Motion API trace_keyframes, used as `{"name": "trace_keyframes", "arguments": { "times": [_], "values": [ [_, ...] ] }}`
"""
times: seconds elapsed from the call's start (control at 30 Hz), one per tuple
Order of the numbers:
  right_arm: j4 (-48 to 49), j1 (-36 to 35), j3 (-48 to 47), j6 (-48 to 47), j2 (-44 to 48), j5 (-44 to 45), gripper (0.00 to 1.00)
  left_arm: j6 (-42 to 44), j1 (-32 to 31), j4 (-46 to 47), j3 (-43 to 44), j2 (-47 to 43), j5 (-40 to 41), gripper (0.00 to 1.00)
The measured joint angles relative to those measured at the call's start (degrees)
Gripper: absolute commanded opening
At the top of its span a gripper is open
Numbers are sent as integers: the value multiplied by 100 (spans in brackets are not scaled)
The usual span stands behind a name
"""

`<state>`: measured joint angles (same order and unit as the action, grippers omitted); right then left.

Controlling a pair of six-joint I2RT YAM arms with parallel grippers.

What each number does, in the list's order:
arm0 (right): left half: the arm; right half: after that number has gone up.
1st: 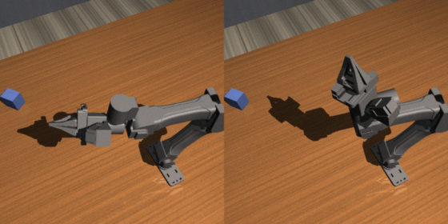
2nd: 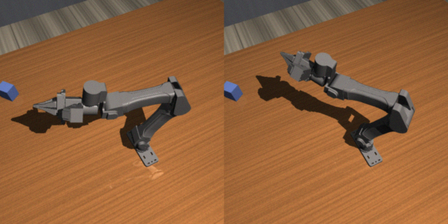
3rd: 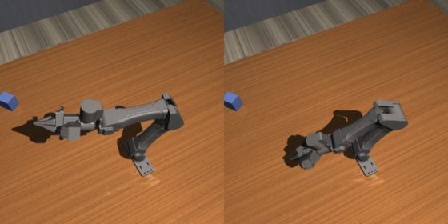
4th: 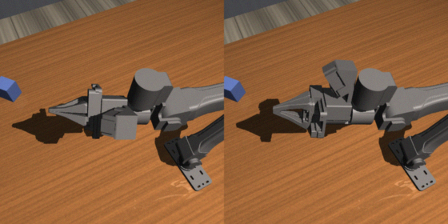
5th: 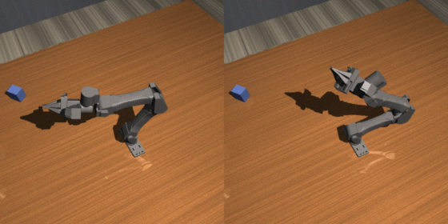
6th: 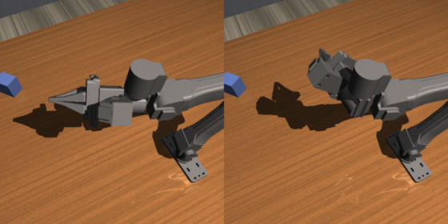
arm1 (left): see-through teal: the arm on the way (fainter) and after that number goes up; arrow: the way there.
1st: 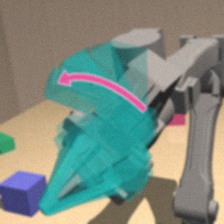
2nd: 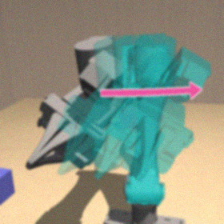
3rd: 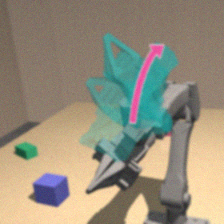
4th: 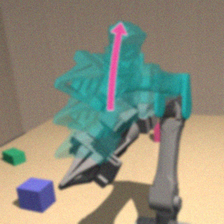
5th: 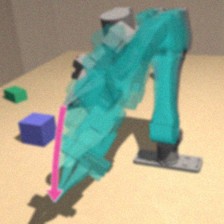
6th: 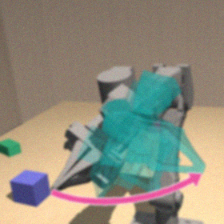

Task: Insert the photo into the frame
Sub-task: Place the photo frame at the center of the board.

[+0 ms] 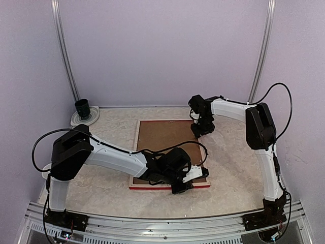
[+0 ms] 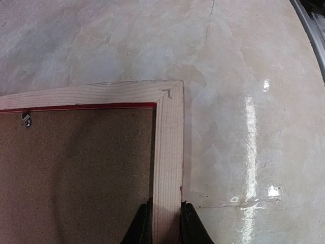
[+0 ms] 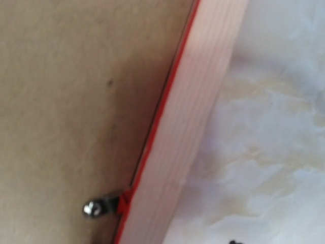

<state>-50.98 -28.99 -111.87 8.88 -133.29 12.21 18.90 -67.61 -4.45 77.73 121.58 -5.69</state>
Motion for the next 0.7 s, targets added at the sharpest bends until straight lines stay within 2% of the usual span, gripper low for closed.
{"name": "trace_keyframes", "arguments": {
  "times": [0.1,0.2,0.3,0.4,0.47,0.57,0.7],
  "values": [
    [-107,2,-101,-26,-2,-96,58,0,7,105,-48,-2,37,17],
    [-184,37,-328,-26,-2,-190,63,-24,9,203,-114,-15,144,37],
    [-186,57,-697,-11,0,-205,67,-68,7,273,-229,-79,328,52],
    [-111,105,-951,33,42,-173,69,-160,35,278,-367,-184,579,59],
    [-61,144,-951,92,153,-153,70,-234,72,273,-450,-267,664,68],
    [101,179,-772,144,404,-153,71,-407,162,267,-599,-507,704,71],
    [337,208,-308,173,820,-188,72,-708,411,413,-704,-1082,728,79]
  ]
}}
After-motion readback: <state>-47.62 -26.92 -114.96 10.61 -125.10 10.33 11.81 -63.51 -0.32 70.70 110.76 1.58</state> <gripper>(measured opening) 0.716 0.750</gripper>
